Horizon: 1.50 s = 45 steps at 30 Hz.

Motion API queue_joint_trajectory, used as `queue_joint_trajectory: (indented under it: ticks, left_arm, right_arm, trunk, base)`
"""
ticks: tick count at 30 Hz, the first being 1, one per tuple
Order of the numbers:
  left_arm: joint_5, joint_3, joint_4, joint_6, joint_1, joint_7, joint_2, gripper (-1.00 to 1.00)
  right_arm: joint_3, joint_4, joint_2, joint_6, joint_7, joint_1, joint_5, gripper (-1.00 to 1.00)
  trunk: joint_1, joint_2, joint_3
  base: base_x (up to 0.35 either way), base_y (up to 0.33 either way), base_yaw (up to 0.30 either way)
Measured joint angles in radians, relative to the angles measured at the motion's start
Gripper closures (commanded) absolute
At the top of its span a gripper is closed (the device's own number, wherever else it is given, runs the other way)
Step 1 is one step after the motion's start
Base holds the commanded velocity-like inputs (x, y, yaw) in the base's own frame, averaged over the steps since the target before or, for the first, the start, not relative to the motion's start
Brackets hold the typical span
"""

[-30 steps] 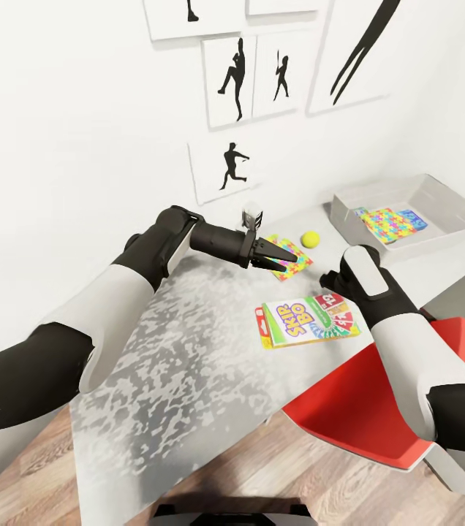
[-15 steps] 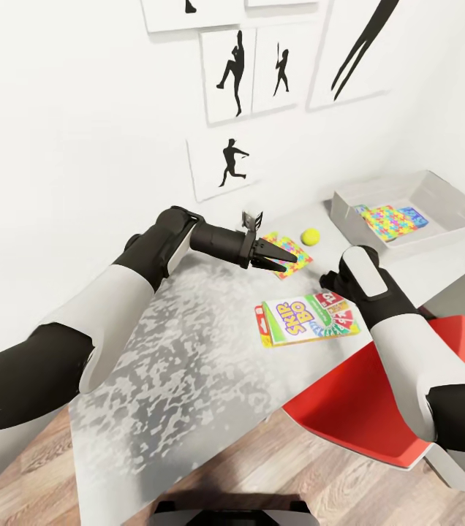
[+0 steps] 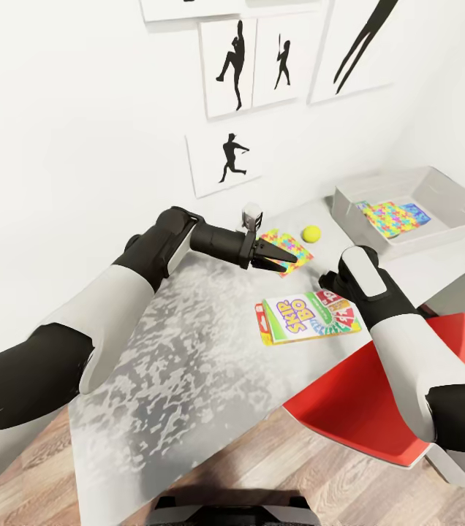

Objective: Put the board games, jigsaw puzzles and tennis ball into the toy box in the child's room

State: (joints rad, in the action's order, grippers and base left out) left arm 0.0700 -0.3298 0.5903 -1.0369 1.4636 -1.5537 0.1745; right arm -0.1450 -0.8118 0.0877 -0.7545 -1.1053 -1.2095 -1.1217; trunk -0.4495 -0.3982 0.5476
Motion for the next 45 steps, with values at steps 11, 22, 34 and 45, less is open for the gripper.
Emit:
queue_joint_trajectory:
  ticks: [11, 22, 34, 45]
  left_arm:
    - [0.0, 0.0, 0.0, 0.001, -0.003, 0.001, 0.0, -1.0]
    - [-0.001, 0.0, 0.0, 0.001, -0.004, 0.001, 0.0, -1.0]
    - [-0.002, 0.0, 0.0, 0.0, -0.004, 0.0, 0.0, -1.0]
    - [-0.002, 0.0, 0.0, 0.0, -0.004, 0.0, 0.0, -1.0]
  right_arm:
    - [-0.001, 0.0, 0.002, 0.0, 0.0, 0.0, 0.0, -1.0]
    - [-0.001, 0.0, -0.002, 0.0, 0.0, 0.001, 0.0, -1.0]
    - [-0.001, 0.0, 0.001, 0.0, 0.0, 0.001, 0.0, -1.0]
    - [-0.001, 0.001, 0.0, 0.0, 0.0, 0.002, -0.001, -1.0]
  trunk:
    - [0.0, 0.0, 0.018]
    - [0.0, 0.0, 0.02]
    - [0.0, 0.0, 0.02]
    - [0.0, 0.0, 0.02]
  base:
    - [0.0, 0.0, 0.0]
    - [0.0, 0.0, 0.0]
    - [-0.044, 0.031, 0.0]
    - [-0.008, 0.072, 0.0]
